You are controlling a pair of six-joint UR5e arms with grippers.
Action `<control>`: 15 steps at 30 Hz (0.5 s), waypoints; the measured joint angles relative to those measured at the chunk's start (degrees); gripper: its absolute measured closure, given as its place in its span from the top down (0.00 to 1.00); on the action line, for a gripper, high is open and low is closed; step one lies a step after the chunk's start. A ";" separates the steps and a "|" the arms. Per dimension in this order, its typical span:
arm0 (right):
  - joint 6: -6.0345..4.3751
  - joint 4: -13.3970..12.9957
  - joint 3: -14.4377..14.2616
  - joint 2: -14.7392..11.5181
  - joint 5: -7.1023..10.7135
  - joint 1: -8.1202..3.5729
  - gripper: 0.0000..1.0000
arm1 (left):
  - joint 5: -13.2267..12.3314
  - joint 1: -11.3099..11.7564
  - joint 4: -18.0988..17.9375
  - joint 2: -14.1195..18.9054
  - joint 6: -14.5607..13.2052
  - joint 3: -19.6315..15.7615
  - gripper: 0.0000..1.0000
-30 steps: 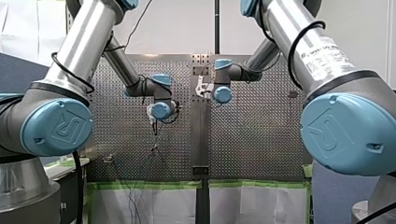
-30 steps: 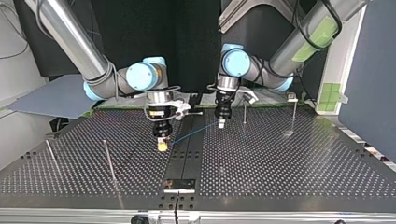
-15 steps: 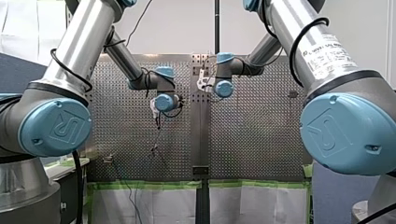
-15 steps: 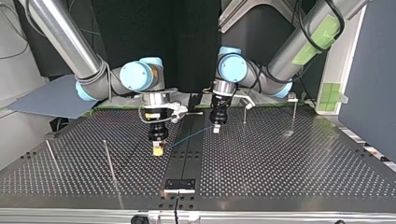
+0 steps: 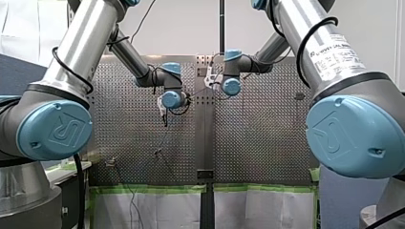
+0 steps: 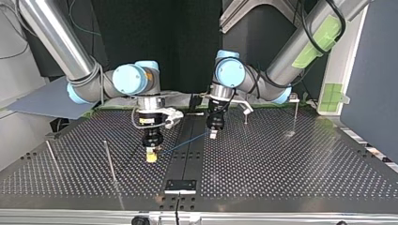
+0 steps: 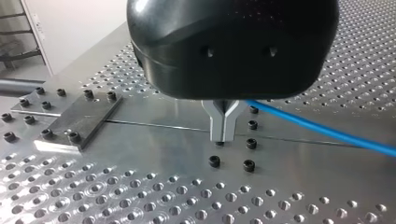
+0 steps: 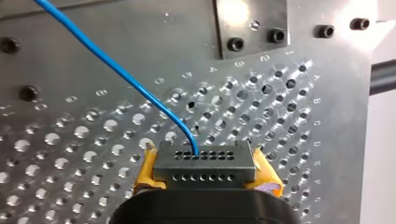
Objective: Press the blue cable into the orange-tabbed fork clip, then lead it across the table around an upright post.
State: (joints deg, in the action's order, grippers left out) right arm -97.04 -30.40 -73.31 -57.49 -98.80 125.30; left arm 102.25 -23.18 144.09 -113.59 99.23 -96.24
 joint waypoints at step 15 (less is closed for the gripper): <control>-0.01 1.90 2.58 -0.47 0.42 -0.43 0.00 | 0.32 -0.97 2.11 0.36 0.04 2.90 0.00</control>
State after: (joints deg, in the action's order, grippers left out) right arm -97.05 -28.50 -70.73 -57.97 -98.39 124.87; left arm 102.57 -24.15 146.20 -113.23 99.26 -93.34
